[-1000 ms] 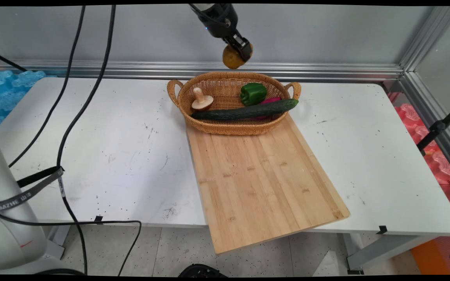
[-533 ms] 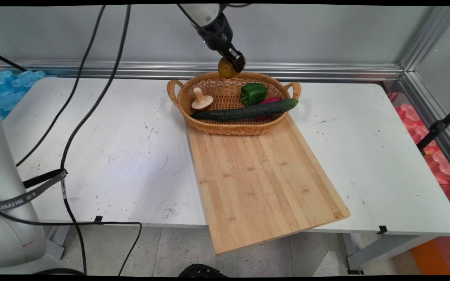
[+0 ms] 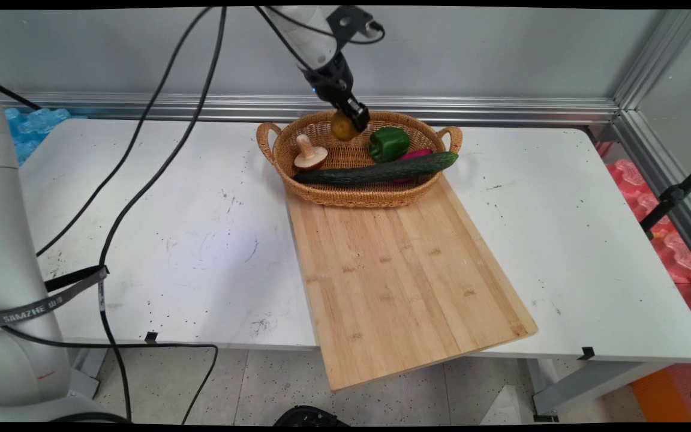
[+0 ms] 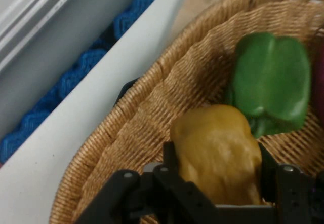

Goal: Place the picked object in the vegetable basket

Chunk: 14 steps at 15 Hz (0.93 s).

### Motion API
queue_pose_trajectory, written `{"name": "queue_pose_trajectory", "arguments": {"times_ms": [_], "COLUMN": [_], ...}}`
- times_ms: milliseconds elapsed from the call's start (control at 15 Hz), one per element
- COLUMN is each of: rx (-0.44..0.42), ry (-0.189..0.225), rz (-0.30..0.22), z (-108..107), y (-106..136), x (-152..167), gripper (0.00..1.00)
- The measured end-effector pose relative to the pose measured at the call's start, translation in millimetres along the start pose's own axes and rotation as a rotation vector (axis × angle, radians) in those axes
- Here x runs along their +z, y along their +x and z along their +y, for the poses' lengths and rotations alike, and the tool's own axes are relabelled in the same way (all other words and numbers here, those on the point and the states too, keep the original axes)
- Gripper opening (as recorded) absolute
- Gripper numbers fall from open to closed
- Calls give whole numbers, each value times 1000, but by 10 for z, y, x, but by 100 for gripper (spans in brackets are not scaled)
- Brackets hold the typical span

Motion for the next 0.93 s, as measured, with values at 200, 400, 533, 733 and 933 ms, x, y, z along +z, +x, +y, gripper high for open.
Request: {"name": "queue_pose_trajectory", "arguments": {"times_ms": [200, 400, 533, 733, 933], "rx": [-13, -23, -22, -9, 6], "ry": [-3, -4, -6, -13, -22], "rz": [-17, -35, -41, -40, -32], "z": [-39, -76, -91, -108, -120], "y": [-40, -91, -112, -125, -121], "x": [200, 378, 460, 560, 571], "gripper": [0, 0, 0, 100, 100]}}
